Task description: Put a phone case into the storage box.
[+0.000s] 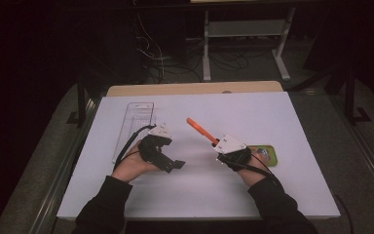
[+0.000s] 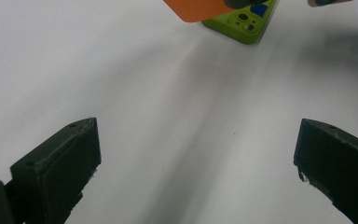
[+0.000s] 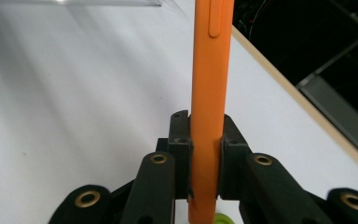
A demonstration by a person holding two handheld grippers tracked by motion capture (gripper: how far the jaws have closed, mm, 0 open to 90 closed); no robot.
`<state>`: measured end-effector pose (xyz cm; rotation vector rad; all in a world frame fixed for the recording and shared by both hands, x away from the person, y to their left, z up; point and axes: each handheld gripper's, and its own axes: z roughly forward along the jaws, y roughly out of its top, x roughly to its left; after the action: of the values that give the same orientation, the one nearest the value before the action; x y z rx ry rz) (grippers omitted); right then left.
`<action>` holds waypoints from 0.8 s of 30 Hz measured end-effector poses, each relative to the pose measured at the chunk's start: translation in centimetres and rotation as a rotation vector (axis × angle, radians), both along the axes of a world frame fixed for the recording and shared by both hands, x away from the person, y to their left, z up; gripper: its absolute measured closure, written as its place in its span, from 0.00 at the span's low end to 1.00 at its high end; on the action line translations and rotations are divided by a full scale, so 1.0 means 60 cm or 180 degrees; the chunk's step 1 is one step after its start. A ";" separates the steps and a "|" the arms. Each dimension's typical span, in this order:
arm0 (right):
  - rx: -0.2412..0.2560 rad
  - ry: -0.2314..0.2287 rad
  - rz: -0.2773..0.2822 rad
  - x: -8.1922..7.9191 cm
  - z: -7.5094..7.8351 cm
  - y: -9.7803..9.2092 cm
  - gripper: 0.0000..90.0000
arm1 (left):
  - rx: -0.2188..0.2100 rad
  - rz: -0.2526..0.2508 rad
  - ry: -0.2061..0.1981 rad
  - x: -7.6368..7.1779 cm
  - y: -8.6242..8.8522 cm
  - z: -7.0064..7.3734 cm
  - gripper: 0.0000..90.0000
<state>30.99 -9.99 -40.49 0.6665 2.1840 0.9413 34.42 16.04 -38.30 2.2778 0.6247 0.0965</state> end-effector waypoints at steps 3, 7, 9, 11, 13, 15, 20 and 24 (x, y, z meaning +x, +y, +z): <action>0.0152 0.0135 -0.0027 0.004 0.002 -0.005 0.86 | 0.0007 0.0009 0.0011 -0.001 -0.001 -0.001 0.00; 0.0434 0.0381 -0.0050 0.010 0.004 -0.013 0.86 | 0.0018 0.0006 -0.0018 0.000 0.000 0.000 0.00; 0.0530 0.0480 -0.0068 0.013 0.005 -0.017 0.86 | 0.0024 0.0023 -0.0023 0.000 -0.001 0.000 0.00; 0.0679 0.0601 -0.0089 0.018 0.005 -0.022 0.86 | 0.0029 0.0040 -0.0022 0.000 -0.001 -0.001 0.00; 0.0818 0.0731 -0.0122 0.021 0.004 -0.026 0.86 | 0.0043 0.0047 -0.0032 0.000 -0.001 -0.001 0.00; 0.0907 0.0813 -0.0143 0.023 0.003 -0.028 0.86 | 0.0027 0.0051 -0.0038 0.001 -0.001 -0.001 0.00; 0.1157 0.0967 -0.0151 0.028 0.001 -0.035 0.86 | -0.0024 0.0108 -0.0010 0.002 0.001 0.001 0.00; 0.1176 0.0959 -0.0157 0.026 0.001 -0.036 0.86 | -0.0126 0.0197 -0.0021 0.004 0.000 0.008 0.00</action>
<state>32.55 -12.12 -40.44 1.0923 2.2544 1.3052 34.63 16.05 -37.82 2.2196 0.6880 0.1207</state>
